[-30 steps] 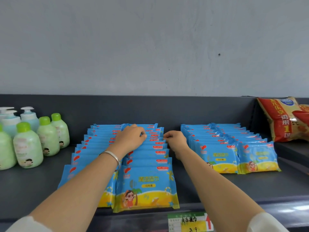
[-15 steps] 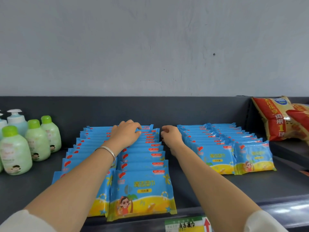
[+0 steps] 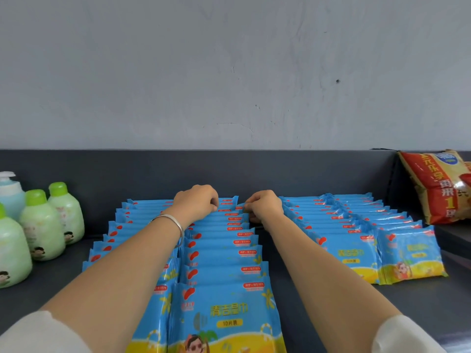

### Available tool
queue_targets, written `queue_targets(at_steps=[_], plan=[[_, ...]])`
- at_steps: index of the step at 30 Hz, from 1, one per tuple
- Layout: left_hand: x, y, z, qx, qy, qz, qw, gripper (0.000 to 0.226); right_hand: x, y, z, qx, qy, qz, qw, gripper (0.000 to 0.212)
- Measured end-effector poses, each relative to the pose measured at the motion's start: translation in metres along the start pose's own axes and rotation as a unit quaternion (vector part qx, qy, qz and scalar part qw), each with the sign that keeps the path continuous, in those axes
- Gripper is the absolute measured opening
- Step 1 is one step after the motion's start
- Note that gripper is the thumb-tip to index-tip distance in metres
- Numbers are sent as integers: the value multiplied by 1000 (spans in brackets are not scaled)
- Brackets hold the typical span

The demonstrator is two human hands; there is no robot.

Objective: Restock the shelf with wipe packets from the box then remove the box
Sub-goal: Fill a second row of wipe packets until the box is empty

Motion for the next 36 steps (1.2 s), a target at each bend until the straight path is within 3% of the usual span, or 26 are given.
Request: queue_targets(at_steps=[4, 10, 22, 31, 36], plan=[[-1, 3, 1, -7, 2, 1, 1000, 12, 4, 2, 0, -11, -7, -12, 1000, 13], [1, 6, 4, -8, -13, 4, 1000, 14, 12, 3, 4, -1, -32, -23, 999, 2], [1, 6, 4, -8, -20, 4, 1000, 15, 15, -1, 7, 32, -77, -62, 995, 18], [-7, -32, -9, -58, -30, -7, 998, 20, 16, -46, -6, 4, -121, -166, 979, 26], [1, -74, -14, -96, -43, -36, 994, 22, 24, -86, -1, -1, -209, -263, 942, 28]])
Point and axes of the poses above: each hand's wrist, its own y-axis towards the middle knuckle, its own z-axis out of the palm, x = y × z, the point moved 1 cm from there along y, towards the middle knuckle, and after that the axes turned 2 degrees about -y, right-handed, at the moved point
